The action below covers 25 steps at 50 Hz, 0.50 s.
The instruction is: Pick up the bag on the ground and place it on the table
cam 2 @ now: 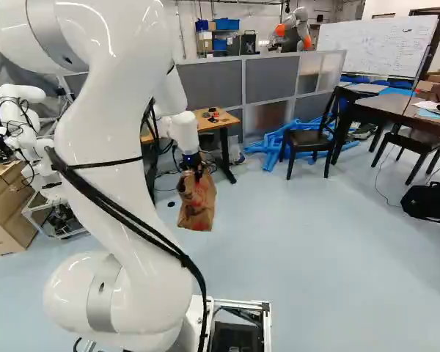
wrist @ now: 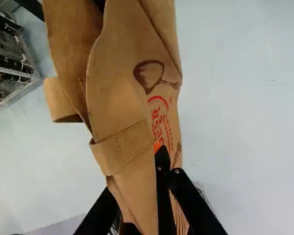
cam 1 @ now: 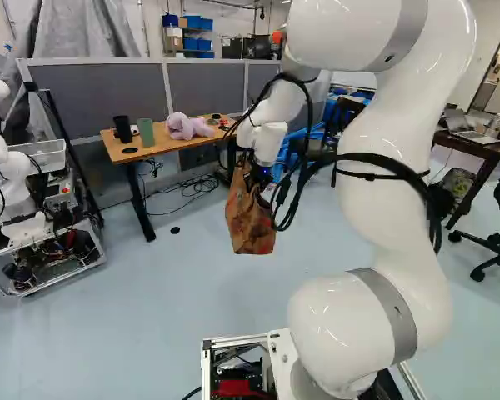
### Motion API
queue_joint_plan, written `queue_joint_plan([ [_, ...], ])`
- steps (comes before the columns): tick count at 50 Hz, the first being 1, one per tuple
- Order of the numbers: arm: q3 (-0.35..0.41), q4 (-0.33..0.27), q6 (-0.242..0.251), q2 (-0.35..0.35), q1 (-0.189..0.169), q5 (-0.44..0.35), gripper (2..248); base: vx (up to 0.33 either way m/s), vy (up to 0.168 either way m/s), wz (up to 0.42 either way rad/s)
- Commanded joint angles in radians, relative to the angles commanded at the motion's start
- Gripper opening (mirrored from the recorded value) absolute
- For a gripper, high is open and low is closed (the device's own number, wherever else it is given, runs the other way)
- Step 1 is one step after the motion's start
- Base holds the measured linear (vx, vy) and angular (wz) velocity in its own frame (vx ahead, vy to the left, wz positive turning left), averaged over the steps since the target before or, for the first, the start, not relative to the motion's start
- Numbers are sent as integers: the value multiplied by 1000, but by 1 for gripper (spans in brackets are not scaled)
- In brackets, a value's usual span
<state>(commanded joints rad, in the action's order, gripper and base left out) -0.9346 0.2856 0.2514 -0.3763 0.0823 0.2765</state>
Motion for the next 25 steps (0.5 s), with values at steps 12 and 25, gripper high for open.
queue_joint_plan([
  [12,16,0,0,45,0,0,21,0,0,0],
  [25,29,0,0,89,0,0,21,0,0,0],
])
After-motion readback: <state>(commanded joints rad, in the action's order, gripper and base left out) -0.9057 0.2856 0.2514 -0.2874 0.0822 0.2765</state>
